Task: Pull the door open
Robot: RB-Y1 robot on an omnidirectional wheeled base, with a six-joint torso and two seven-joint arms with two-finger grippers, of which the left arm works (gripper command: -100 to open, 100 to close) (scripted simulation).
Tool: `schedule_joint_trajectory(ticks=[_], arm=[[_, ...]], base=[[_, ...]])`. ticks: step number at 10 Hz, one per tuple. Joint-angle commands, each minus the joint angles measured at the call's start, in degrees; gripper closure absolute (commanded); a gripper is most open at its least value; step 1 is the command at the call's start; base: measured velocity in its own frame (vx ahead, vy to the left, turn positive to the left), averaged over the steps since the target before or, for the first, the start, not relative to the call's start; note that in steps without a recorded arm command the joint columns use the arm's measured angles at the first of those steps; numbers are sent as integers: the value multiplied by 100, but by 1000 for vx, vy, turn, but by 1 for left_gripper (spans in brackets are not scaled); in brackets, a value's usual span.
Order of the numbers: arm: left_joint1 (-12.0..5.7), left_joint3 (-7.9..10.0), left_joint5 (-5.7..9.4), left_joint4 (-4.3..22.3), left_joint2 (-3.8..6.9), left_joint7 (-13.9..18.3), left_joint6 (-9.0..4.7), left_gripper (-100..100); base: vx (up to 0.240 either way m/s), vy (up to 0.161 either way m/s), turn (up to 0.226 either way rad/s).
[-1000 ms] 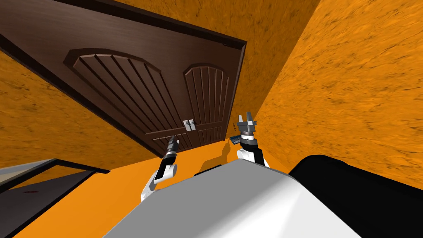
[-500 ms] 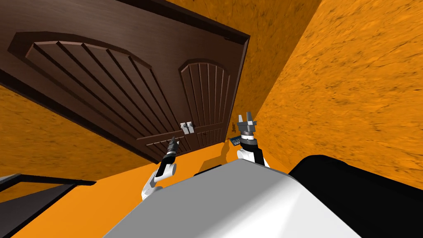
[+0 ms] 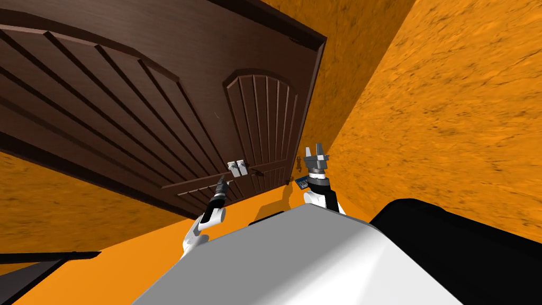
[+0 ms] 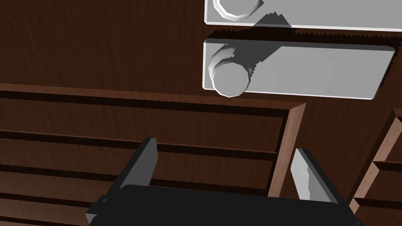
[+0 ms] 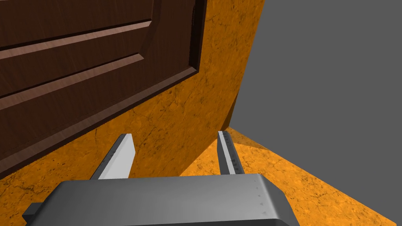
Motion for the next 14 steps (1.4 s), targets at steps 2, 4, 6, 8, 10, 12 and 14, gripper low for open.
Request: schedule_joint_trajectory(ticks=[2,4,6,8,10,12,14], arm=[[103,166,41,112,129,22,4,-100],[194,339,86,226,266,48,-4,-100],[276,534,142,362,424,84,-20,-100],[295,672,191,479,542,125,-48,-100],[256,682,206,511,559,145,-67,-100],[163,616,205,505,517,162,-91,-100],[21,475,189,458,418,174,-118,-100]], base=[[25,14,55],[-59,56,81],[10,52,38],[93,32,-21],[169,25,-65],[189,15,-132],[187,-39,-145]])
